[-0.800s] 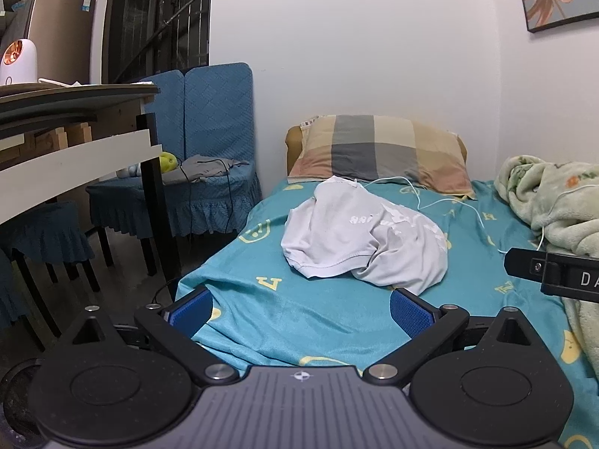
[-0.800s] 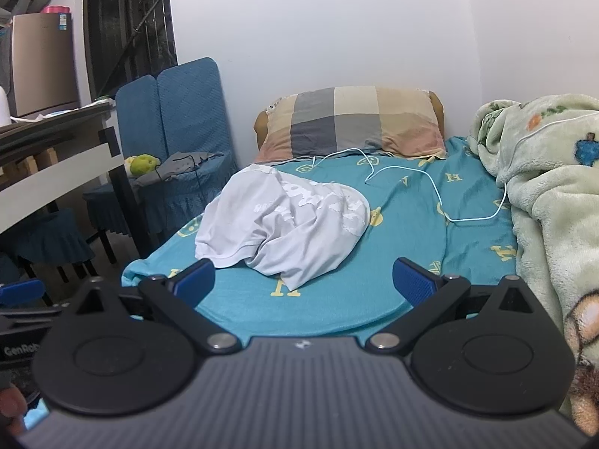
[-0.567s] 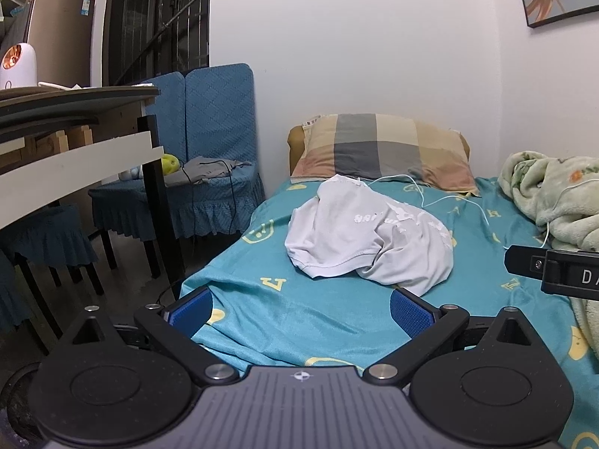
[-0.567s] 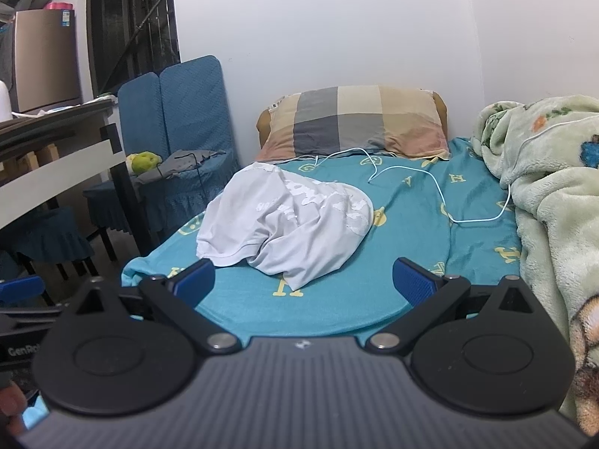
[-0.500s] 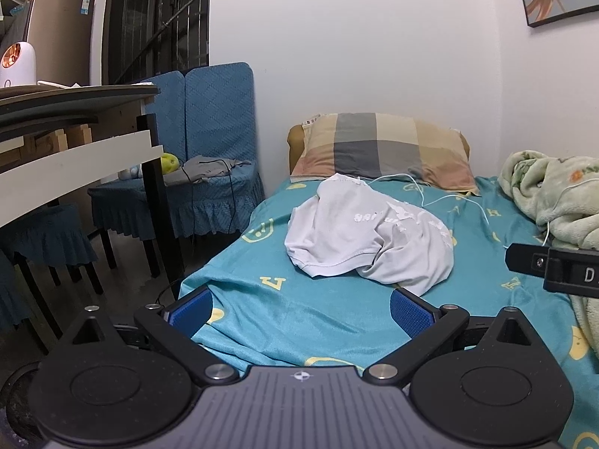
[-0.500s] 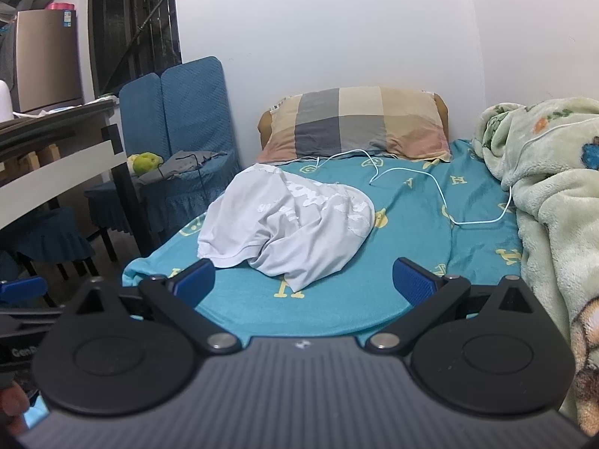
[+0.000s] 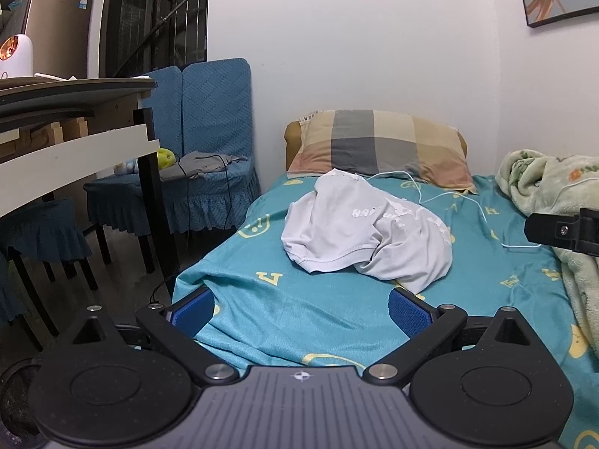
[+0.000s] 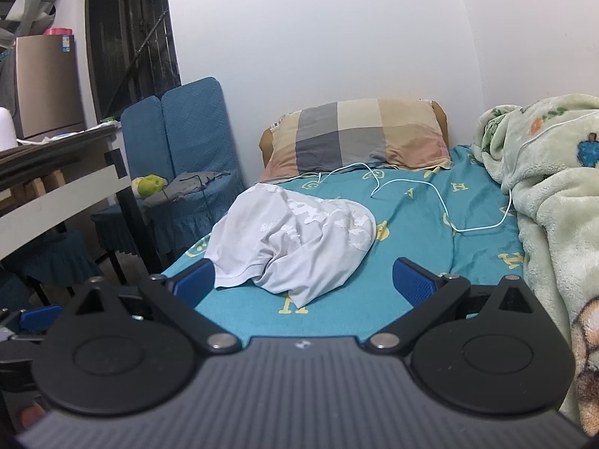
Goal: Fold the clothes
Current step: 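Move both grippers toward the crumpled white T-shirt on the bed, then grasp the white T-shirt hem with the left gripper and lift it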
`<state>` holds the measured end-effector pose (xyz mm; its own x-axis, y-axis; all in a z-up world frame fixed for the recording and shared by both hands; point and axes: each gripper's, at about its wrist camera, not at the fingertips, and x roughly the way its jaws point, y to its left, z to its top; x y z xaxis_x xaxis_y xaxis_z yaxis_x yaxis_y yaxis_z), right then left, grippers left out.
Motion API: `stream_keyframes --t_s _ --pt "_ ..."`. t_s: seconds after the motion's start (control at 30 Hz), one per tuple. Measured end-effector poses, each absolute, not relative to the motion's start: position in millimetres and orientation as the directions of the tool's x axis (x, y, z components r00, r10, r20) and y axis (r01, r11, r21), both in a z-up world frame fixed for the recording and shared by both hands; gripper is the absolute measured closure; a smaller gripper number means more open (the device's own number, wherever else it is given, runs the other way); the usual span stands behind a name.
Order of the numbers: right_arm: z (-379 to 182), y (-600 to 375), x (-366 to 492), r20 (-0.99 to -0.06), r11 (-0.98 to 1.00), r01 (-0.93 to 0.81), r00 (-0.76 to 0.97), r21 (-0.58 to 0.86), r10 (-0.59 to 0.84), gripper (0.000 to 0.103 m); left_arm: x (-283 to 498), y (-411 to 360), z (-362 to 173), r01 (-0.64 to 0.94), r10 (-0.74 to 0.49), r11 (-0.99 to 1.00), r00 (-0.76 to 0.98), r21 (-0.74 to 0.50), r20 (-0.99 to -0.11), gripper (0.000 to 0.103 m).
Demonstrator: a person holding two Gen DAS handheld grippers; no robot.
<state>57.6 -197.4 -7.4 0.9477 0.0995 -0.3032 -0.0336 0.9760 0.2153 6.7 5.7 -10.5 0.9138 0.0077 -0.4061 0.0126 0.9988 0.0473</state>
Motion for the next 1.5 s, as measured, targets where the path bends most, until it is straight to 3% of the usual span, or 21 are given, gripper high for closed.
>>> stream_keyframes --t_s 0.43,0.9,1.1,1.43,1.47,1.5 --pt "-2.6 -206.2 53.5 -0.233 0.961 -0.034 0.967 0.276 0.101 0.0 17.8 5.2 -13.7 0.051 -0.023 0.997 0.905 0.055 -0.426 0.003" --pt "-8.4 -225.5 61.9 -0.291 0.927 0.033 0.953 0.373 0.083 0.0 132.6 -12.7 -42.1 0.126 -0.004 0.971 0.86 0.205 -0.51 0.006" --pt "-18.0 -234.8 79.6 -0.329 0.908 0.077 0.942 0.411 0.069 0.0 196.2 -17.5 -73.4 0.079 0.057 0.964 0.871 0.255 -0.487 0.012" --pt "-45.1 -244.3 109.8 -0.401 0.886 0.124 0.913 0.446 0.075 0.0 289.1 -17.6 -121.2 0.128 0.032 0.959 0.84 0.254 -0.541 0.046" --pt "-47.3 -244.5 112.0 -0.407 0.885 0.127 0.91 0.447 0.075 0.0 292.3 -15.5 -119.5 0.132 0.019 0.962 0.842 0.24 -0.539 0.056" --pt "-49.2 -244.6 113.7 -0.411 0.884 0.129 0.908 0.449 0.076 0.0 295.5 -13.4 -117.8 0.136 0.007 0.965 0.844 0.226 -0.536 0.074"
